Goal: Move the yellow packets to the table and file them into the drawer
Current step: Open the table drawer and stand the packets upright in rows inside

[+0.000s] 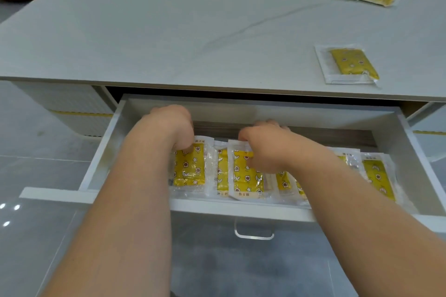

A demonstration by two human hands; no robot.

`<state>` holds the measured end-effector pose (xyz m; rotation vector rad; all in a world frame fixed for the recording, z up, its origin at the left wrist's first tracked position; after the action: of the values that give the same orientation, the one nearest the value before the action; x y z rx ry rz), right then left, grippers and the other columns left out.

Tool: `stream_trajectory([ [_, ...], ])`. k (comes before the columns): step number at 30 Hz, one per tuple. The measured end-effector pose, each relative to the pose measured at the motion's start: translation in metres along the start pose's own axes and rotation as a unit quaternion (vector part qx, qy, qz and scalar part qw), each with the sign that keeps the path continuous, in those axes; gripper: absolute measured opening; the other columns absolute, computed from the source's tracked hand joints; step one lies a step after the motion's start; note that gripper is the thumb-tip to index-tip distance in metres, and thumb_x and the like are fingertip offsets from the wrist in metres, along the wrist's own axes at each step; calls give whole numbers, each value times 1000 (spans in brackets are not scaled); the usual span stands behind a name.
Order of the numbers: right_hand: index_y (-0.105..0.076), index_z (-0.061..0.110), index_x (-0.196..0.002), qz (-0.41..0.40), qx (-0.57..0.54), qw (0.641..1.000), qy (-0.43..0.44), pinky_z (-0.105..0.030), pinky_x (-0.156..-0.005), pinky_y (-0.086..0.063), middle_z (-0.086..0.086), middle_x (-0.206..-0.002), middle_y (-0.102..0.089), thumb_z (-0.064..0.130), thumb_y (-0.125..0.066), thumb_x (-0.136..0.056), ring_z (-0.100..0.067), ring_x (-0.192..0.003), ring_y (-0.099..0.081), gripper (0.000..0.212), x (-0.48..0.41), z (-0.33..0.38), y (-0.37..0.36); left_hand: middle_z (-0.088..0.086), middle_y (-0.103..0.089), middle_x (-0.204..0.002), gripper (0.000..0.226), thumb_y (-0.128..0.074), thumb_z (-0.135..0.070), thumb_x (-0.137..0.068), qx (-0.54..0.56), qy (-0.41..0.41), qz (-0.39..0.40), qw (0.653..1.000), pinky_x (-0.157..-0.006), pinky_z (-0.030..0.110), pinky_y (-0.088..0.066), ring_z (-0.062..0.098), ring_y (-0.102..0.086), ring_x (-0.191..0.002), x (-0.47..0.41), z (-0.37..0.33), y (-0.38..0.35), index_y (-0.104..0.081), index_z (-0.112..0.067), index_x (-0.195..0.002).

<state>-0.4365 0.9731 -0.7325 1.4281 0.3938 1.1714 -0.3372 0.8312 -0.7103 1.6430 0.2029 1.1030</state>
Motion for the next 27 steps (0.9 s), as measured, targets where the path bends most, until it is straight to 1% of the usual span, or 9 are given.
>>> stream_trajectory([
  [3,-49,31,-138,-62,6,998,8,-45,-105,-39,-5,-132,-50,25,-71,-87,-29,-128,-43,56,3,-3,17,6,-65,-126,48,-78,-30,-86,3,-27,1,1000,-98,41,-53,29,-62,-114,5,-13,9,-64,-16,-131],
  [6,-50,31,-137,-83,-65,994,6,-37,-97,-48,0,-129,-53,31,-67,-93,-22,-118,-52,48,15,-11,41,4,-68,-118,42,-76,-31,-87,15,-55,-12,998,-96,41,-54,26,-64,-107,17,-31,24,-67,-17,-125],
  [8,-57,31,-126,-94,-123,988,-1,-31,-86,-53,6,-118,-59,18,-60,-94,-15,-103,-59,34,28,-20,61,2,-71,-107,34,-75,-33,-88,23,-79,-15,997,-92,40,-55,23,-65,-102,29,-47,33,-69,-18,-118],
  [11,-66,24,-90,-126,-160,979,-31,-32,-73,-59,6,-93,-65,-5,-48,-85,-15,-84,-65,35,48,-42,94,-1,-75,-80,18,-70,-33,-92,42,-129,-13,991,-76,32,-54,17,-68,-85,46,-80,44,-75,-16,-98],
  [15,-62,14,-73,-183,-241,951,-69,-30,-62,-52,0,-74,-66,-11,-42,-76,-17,-72,-63,32,75,-88,126,-3,-72,-86,15,-63,-30,-96,125,-214,-110,962,-73,30,-53,14,-66,-83,62,-136,77,-71,-22,-87],
  [19,-63,17,-74,-363,-284,870,-173,-31,-59,-51,-1,-79,-66,-9,-40,-73,-21,-73,-61,34,112,-180,155,-7,-64,-100,13,-56,-33,-100,221,-289,-306,880,-80,33,-51,13,-60,-94,76,-201,115,-65,-25,-103],
  [22,-62,18,-90,-459,-272,806,-257,-31,-63,-48,1,-92,-62,-4,-43,-78,-22,-83,-60,31,131,-246,169,-4,-59,-128,36,-52,-45,-100,150,-359,-328,861,-100,36,-42,19,-51,-121,63,-267,122,-59,-23,-128],
  [24,-59,18,-103,-479,-239,799,-275,-34,-74,-45,-5,-111,-58,4,-48,-85,-27,-101,-56,25,116,-283,185,-3,-56,-138,48,-51,-52,-98,81,-372,-300,875,-106,37,-39,20,-48,-129,42,-299,122,-55,-22,-136],
  [27,-51,16,-128,-447,-191,823,-293,-44,-99,-41,-13,-136,-47,23,-52,-95,-34,-128,-43,34,57,-333,210,-3,-59,-129,50,-47,-57,-96,81,-349,-294,886,-102,38,-43,21,-52,-122,11,-312,120,-59,-21,-128],
])
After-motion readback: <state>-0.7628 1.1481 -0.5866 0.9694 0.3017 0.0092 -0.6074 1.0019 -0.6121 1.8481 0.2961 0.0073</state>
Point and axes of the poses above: each hand's wrist, its own x-axis away from the middle knuckle, its own y-axis out of the back of the hand, z = x × y, the point moved 10 cm from there along -x, towards the middle knuckle
